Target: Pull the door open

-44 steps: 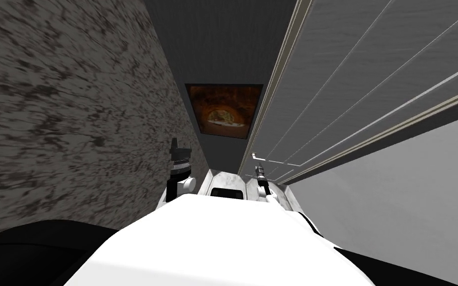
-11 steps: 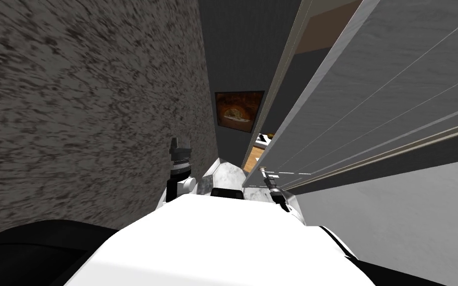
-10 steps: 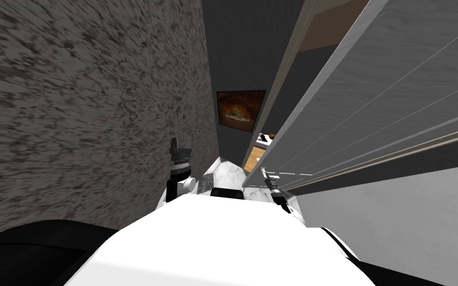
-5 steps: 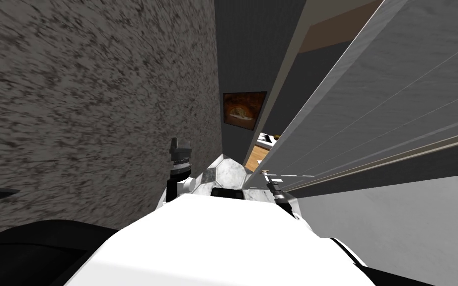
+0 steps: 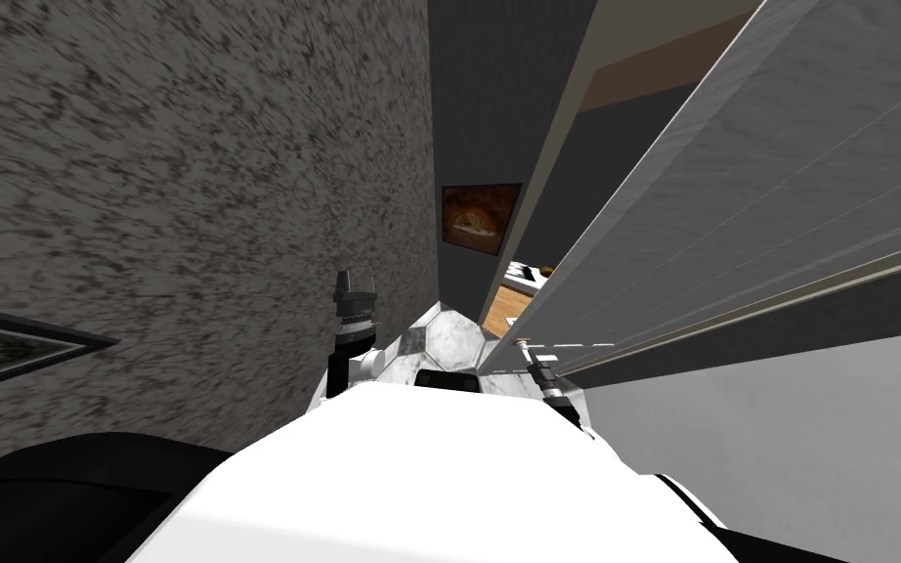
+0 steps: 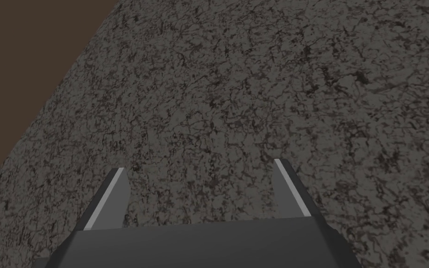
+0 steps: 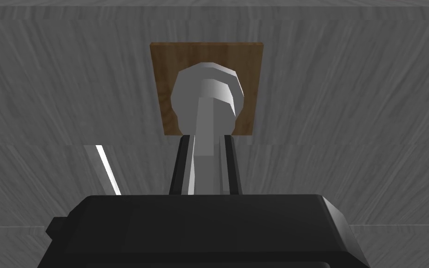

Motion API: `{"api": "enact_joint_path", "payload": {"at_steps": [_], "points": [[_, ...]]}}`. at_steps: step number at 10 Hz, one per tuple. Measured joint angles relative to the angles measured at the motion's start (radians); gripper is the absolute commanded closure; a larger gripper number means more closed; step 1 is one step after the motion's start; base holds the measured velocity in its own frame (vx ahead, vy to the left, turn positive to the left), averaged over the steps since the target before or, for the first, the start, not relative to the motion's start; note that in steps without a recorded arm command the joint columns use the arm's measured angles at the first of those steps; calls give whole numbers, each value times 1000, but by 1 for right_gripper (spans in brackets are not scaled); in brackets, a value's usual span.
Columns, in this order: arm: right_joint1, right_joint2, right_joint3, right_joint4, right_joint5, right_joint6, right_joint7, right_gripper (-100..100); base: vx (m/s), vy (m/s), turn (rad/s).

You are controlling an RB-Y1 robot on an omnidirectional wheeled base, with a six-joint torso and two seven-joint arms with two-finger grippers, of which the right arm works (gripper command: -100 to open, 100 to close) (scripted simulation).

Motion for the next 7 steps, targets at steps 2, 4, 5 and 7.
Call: {"api": "enact_joint_path", "payload": {"at_steps": [2,4,5,7], "points": [[18,-2,6,-47,-8,25,10,100,-127,-62,115],[6,2,20,-58,-24,37,32,100,-167,-63,93],[11,2,25,-77,-29,50,40,100,-186,-64,80],[27,2,36,-122,-44,79,60,100,-176,-62,80]]}}
